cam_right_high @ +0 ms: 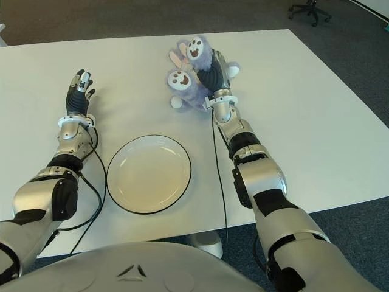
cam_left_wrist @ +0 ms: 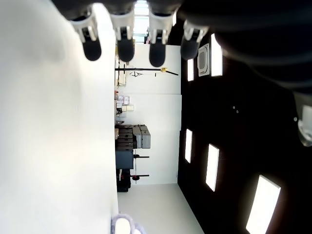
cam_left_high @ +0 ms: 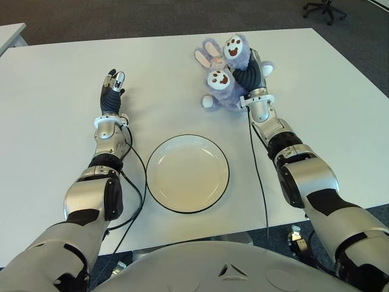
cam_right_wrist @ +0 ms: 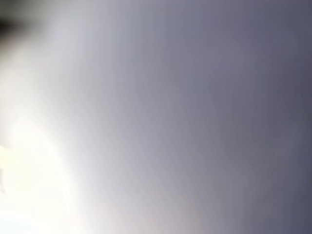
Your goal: Put the doll into the plate.
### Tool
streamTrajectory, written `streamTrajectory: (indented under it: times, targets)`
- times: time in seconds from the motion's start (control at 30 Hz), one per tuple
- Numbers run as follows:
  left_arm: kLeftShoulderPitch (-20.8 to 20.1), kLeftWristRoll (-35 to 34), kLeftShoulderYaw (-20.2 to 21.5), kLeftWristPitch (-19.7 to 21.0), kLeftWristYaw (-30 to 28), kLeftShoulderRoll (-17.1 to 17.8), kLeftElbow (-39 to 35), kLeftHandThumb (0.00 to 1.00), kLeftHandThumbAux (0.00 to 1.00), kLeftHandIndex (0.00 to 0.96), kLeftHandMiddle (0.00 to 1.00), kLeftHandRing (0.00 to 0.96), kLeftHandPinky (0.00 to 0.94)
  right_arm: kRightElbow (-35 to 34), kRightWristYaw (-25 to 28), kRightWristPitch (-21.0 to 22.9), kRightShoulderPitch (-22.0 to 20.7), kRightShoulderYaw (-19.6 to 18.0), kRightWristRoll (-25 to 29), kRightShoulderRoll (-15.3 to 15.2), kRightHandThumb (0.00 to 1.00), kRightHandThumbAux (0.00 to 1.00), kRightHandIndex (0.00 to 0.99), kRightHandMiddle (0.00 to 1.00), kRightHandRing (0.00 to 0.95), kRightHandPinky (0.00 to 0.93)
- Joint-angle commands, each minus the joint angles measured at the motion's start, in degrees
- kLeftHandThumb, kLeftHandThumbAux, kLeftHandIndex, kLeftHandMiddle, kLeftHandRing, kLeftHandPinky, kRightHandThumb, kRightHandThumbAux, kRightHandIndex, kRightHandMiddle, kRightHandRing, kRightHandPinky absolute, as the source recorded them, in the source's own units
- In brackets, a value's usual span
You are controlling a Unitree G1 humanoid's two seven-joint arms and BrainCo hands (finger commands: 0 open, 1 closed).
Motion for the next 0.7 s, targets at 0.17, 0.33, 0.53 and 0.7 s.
streamTrajectory:
  times: [0.17, 0.33, 0.53, 0.7]
  targets:
    - [6.08, 0.12, -0.36, 3.69, -0.31, -3.04, 4.48, 0.0, 0.369, 0.0, 0.095, 0.031, 0.0, -2.15, 2.11, -2.76, 0.85, -0.8, 1.72, 0.07, 0.722, 0.7, 0.441, 0.794, 0.844, 0.85]
    - [6.09, 0.22, -0.44, 3.6, -0.17, -3.13, 4.49, 0.0, 0.37, 0.0, 0.095, 0.029, 0.0, -3.15, 2.25, -3.56, 1.31, -1.15, 1.79, -0.14, 0.73, 0.703, 0.442, 0.823, 0.852, 0.876]
    - [6.01, 0.23, -0.43, 3.62, -0.2, -3.07, 4.59, 0.0, 0.37, 0.0, 0.094, 0.026, 0.0, -5.81, 2.72, -4.65, 2.09, -1.54, 1.88, -0.34, 0.736, 0.707, 0.441, 0.855, 0.868, 0.873]
    - [6.01, 0.25, -0.45, 3.62, -0.05, -3.19, 4.58, 0.0, 0.366, 0.0, 0.094, 0.026, 0.0, -8.0, 2.94, -5.58, 2.87, -1.87, 1.96, -0.47, 0.74, 0.707, 0.44, 0.862, 0.871, 0.871]
